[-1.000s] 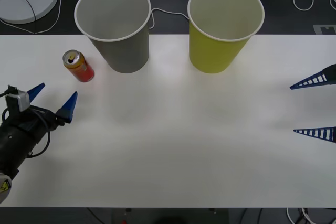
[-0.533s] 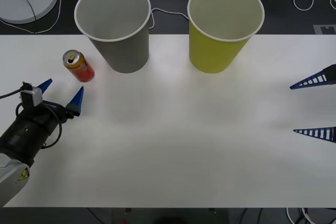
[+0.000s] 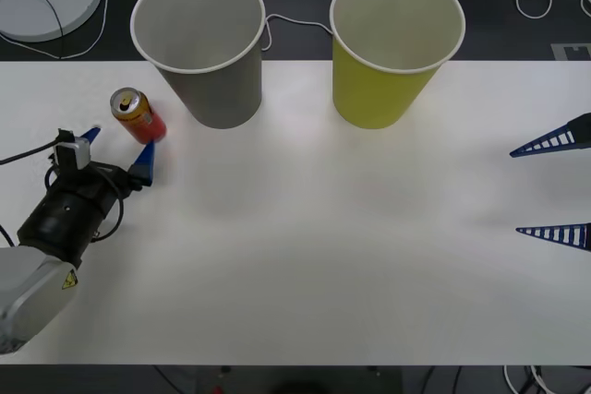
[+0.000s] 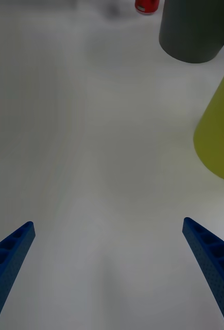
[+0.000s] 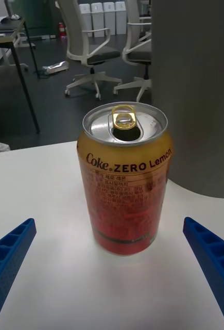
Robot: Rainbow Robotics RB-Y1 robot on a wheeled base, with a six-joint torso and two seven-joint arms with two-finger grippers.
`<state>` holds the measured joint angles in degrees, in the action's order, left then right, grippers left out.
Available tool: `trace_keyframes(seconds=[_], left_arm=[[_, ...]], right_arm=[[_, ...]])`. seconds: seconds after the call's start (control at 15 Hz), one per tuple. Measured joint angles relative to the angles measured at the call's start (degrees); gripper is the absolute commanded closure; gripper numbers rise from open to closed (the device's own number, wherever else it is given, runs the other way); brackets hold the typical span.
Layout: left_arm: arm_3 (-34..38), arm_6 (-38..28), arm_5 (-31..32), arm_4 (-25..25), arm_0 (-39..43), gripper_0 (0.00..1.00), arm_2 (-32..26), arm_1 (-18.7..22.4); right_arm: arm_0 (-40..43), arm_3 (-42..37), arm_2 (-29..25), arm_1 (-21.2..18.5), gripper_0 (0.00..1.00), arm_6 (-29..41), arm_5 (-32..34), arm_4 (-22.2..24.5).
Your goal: Put the can into the green bin and the plastic bottle into the gray bin
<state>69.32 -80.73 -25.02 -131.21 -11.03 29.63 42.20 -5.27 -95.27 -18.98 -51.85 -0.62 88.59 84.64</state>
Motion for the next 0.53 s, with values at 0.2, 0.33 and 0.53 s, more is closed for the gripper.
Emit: trace_keyframes(seconds=[0.2, 0.33, 0.53], left_arm=[[-1.47, 0.37, 0.25, -0.01, -1.51, 0.00, 0.00, -1.35], [-3.27, 1.03, 0.36, -0.01, -2.98, 0.00, 0.00, -2.66], [-5.81, 1.30, 0.45, -0.24, -5.12, 0.00, 0.02, -4.46]], right_arm=[[0.00, 0.00, 0.00, 0.00, 0.00, 0.00, 0.00, 0.00], [0.00, 0.00, 0.00, 0.00, 0.00, 0.00, 0.00, 0.00], [0.00, 0.00, 0.00, 0.00, 0.00, 0.00, 0.00, 0.00]])
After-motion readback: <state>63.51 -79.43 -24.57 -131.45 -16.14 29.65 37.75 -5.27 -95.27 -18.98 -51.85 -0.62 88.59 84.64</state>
